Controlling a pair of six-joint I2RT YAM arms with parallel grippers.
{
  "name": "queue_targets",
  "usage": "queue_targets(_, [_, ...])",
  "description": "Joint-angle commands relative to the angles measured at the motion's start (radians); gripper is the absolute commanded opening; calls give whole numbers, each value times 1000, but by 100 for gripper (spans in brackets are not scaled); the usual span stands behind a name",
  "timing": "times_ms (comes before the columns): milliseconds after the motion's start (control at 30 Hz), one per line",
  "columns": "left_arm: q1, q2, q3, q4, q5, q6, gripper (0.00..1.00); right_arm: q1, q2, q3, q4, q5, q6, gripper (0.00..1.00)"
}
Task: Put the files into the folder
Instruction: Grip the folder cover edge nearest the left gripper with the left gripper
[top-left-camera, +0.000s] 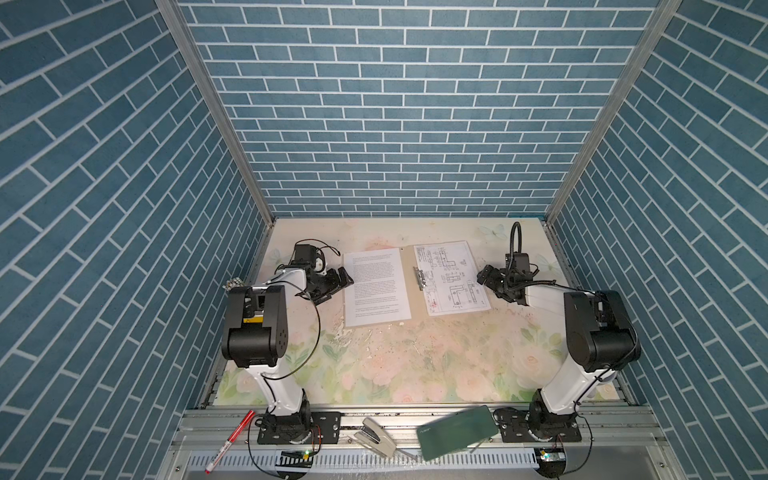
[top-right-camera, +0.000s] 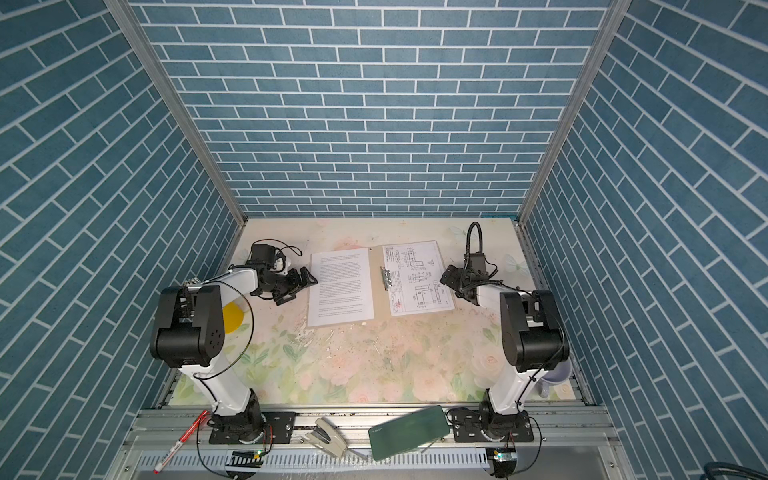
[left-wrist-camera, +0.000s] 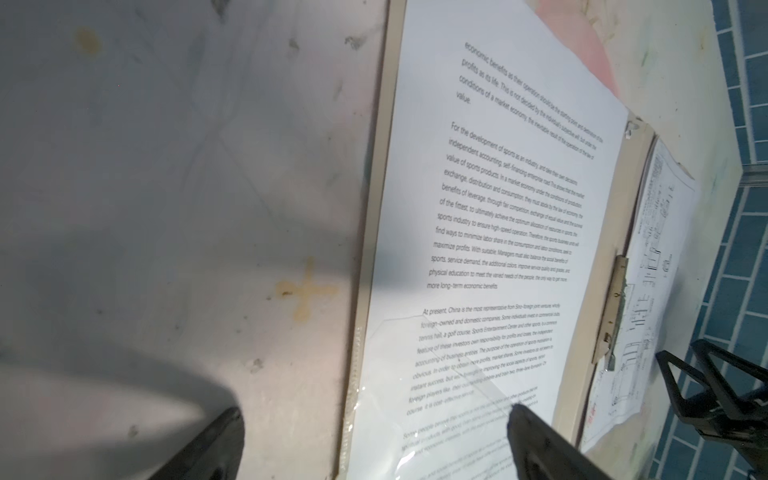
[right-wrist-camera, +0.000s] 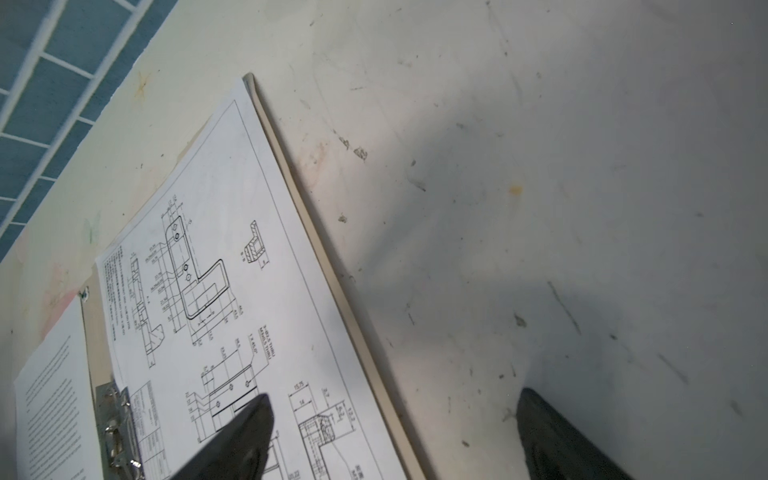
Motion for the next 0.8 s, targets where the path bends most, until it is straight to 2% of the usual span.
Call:
queue_targets(0, [-3,16,-41,-10,21,5,100,-1,43,-14,-58,-49,47,89])
queue_targets(167, [-10,15,-82,31,54,-21,100,3,72,-16,-31,-99,72,85])
queue_targets(433, [-32,4,-117,44,72,-42,100,19,81,-36,6,-110,110,83])
queue_targets(767, [-38,14,-159,133,167,-106,100,36,73,-57,24,-115,137,80])
